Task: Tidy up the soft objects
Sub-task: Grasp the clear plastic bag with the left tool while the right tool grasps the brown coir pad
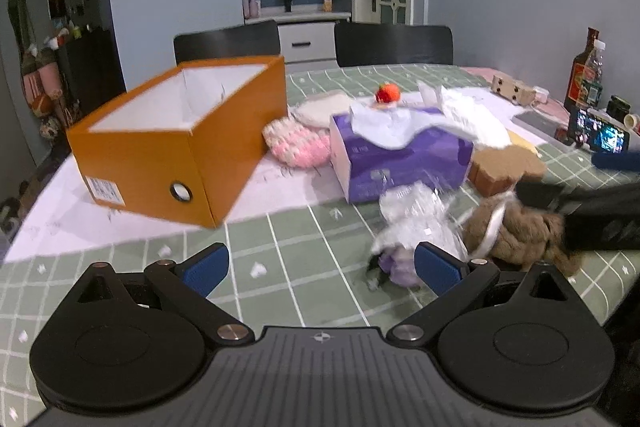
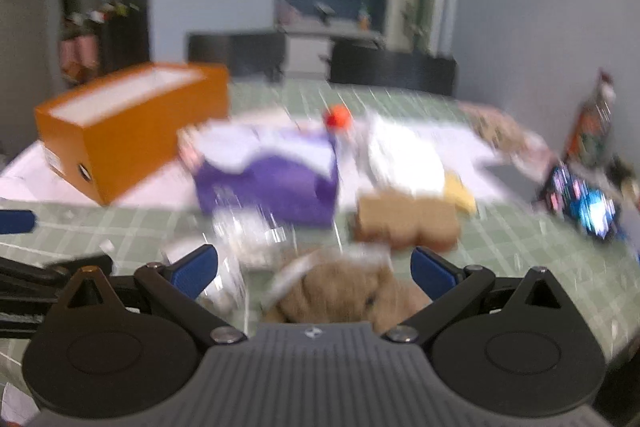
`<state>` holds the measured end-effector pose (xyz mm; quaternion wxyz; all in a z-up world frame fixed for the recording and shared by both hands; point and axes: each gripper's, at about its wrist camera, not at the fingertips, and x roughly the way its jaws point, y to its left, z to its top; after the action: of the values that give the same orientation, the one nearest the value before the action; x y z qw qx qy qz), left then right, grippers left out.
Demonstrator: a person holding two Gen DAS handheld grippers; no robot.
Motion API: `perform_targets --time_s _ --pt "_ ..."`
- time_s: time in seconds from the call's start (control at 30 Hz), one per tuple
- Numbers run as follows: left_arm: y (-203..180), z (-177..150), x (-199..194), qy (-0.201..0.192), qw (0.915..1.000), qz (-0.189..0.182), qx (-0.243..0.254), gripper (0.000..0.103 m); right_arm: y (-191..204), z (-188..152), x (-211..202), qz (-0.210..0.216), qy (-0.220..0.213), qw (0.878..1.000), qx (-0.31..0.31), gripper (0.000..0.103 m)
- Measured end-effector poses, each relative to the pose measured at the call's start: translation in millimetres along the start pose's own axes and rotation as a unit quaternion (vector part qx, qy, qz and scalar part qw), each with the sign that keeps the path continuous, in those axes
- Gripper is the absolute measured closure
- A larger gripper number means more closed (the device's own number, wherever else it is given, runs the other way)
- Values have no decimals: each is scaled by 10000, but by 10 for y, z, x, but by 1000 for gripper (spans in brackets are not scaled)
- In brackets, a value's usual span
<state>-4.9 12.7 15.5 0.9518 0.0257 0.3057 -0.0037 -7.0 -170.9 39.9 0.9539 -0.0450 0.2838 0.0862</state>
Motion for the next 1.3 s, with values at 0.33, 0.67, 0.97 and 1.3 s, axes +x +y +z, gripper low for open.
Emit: perform_targets --time_s 0.33,0.67,0.97,1.3 --pt "89 111 60 0 9998 -132 -160 0 -235 555 241 1162 201 9850 -1263 2" --pt "-288 173 272 217 9979 -568 210 0 -636 995 1057 1842 852 9472 -2482 3" --pt "-358 314 614 675 9918 -1076 148 0 -1123 758 1584 1883 1377 9398 -2497 14" --pt "-647 431 956 694 9907 -928 712 0 -1432 650 1680 1921 1332 9403 -2475 13"
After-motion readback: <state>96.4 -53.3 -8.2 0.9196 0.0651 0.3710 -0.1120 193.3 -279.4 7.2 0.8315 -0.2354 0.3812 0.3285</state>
